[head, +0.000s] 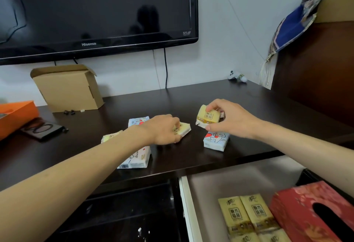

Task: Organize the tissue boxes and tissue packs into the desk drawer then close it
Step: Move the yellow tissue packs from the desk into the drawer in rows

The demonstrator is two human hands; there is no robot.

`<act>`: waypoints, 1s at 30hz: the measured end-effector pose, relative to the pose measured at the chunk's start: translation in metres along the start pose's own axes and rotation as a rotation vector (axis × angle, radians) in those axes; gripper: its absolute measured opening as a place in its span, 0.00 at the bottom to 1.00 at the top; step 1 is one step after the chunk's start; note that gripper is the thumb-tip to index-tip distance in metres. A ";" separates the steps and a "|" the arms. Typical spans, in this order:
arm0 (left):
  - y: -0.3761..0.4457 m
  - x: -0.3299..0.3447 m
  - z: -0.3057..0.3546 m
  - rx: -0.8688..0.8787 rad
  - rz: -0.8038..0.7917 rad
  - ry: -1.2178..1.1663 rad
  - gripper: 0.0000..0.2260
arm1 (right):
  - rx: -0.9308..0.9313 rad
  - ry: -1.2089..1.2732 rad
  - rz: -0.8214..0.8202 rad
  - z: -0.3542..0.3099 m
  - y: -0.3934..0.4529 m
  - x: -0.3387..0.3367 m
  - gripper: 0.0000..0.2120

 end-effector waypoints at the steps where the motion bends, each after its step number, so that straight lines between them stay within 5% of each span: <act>1: -0.001 0.000 0.005 -0.014 -0.018 -0.005 0.20 | -0.013 0.003 0.012 0.000 -0.008 -0.001 0.23; 4: -0.005 -0.001 0.015 -0.053 -0.026 0.045 0.26 | -0.043 0.014 0.028 0.004 -0.038 -0.003 0.23; 8: -0.008 -0.001 0.015 -0.004 -0.170 -0.003 0.47 | -0.049 -0.011 -0.022 0.010 -0.071 0.000 0.23; 13: -0.004 -0.002 0.018 0.004 -0.154 -0.131 0.33 | -0.046 -0.015 -0.041 0.011 -0.087 0.004 0.24; 19: -0.047 -0.018 0.036 -0.092 0.039 -0.093 0.33 | -0.068 0.024 -0.084 0.013 -0.105 0.007 0.23; 24: -0.109 0.000 0.102 0.038 0.173 -0.270 0.29 | -0.071 -0.018 -0.174 0.020 -0.138 0.009 0.24; 30: -0.113 0.057 0.149 0.120 0.074 -0.206 0.29 | -0.078 -0.152 -0.206 0.029 -0.160 0.006 0.27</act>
Point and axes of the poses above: each hand's wrist, its own y-axis towards the middle knuckle, its own x-axis out of the palm, z = x × y, the point moved 6 cm from there along y, towards the middle knuckle, and after that the axes turned 5 degrees about -z, right-handed, at the moved point
